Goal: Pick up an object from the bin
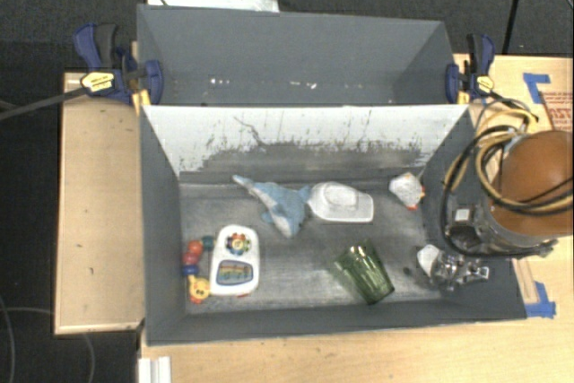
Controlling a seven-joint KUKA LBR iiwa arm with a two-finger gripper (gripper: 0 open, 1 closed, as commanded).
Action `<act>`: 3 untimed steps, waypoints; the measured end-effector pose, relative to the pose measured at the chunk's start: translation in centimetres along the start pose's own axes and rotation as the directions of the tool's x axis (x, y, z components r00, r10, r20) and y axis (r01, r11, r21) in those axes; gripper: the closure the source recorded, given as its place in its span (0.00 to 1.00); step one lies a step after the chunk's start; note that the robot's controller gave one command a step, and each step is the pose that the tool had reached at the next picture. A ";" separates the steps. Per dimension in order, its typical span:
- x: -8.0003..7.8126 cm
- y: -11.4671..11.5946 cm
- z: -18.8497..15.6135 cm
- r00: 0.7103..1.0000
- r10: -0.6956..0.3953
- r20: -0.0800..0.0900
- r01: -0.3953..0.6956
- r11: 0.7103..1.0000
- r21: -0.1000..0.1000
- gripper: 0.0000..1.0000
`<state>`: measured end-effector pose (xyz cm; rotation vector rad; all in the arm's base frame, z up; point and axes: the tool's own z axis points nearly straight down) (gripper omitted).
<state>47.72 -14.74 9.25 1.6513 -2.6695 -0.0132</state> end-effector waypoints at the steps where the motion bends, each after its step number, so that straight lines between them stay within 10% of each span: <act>1: 0.0 0.0 -2.5 1.000 0.001 0.000 -0.001 1.000 0.002 1.00; 3: 0.0 -0.3 -5.7 1.000 0.003 0.001 -0.003 1.000 0.015 1.00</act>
Offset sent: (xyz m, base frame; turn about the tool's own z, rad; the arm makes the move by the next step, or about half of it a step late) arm 0.0000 0.0003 0.0024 0.0000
